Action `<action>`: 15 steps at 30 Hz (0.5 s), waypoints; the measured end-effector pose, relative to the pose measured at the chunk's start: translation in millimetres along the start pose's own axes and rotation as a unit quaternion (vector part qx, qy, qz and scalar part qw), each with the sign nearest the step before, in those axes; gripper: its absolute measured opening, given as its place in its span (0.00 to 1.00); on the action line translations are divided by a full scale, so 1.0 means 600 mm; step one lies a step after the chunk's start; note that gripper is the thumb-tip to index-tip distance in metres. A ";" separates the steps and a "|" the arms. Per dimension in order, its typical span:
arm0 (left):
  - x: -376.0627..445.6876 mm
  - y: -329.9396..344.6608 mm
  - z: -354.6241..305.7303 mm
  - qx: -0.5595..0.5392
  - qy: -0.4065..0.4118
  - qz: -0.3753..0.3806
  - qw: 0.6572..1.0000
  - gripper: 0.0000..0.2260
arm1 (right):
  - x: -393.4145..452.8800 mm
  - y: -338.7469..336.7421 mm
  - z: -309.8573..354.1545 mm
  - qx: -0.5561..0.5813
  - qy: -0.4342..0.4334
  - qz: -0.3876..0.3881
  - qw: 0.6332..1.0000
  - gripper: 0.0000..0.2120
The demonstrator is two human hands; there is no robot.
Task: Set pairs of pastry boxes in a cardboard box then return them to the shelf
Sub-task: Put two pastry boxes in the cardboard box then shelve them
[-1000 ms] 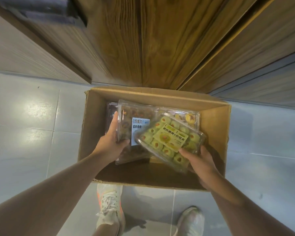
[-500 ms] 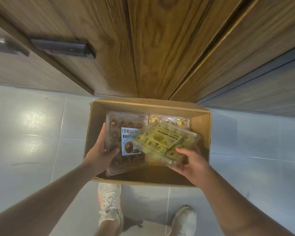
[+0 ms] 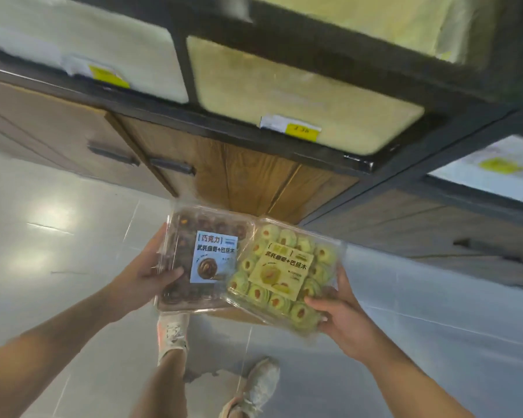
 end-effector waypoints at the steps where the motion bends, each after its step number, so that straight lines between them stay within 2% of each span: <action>1: -0.019 0.001 -0.030 -0.004 0.006 -0.014 1.000 0.40 | -0.041 0.005 0.015 -0.001 -0.006 0.006 1.000 0.48; 4: -0.071 0.015 -0.122 -0.024 0.042 -0.033 0.998 0.39 | -0.162 0.015 0.057 0.002 -0.034 0.013 0.999 0.51; 10: -0.125 0.050 -0.265 -0.044 0.130 -0.071 0.988 0.41 | -0.351 0.015 0.114 0.020 -0.112 0.043 0.993 0.48; 13: -0.133 0.080 -0.324 -0.028 0.171 -0.058 0.983 0.42 | -0.413 0.002 0.142 -0.011 -0.161 0.043 0.986 0.46; 15: -0.143 0.090 -0.368 -0.033 0.179 -0.090 0.979 0.44 | -0.452 -0.009 0.163 -0.036 -0.190 0.029 0.981 0.47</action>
Point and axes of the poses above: each hand's wrist, its own x-axis towards the middle knuckle, its own y-axis out of the palm, z = x × y, the point moved 9 cm from there along x, towards the middle knuckle, and after that the axes turned 10 degrees about y, right-handed, at the moved point
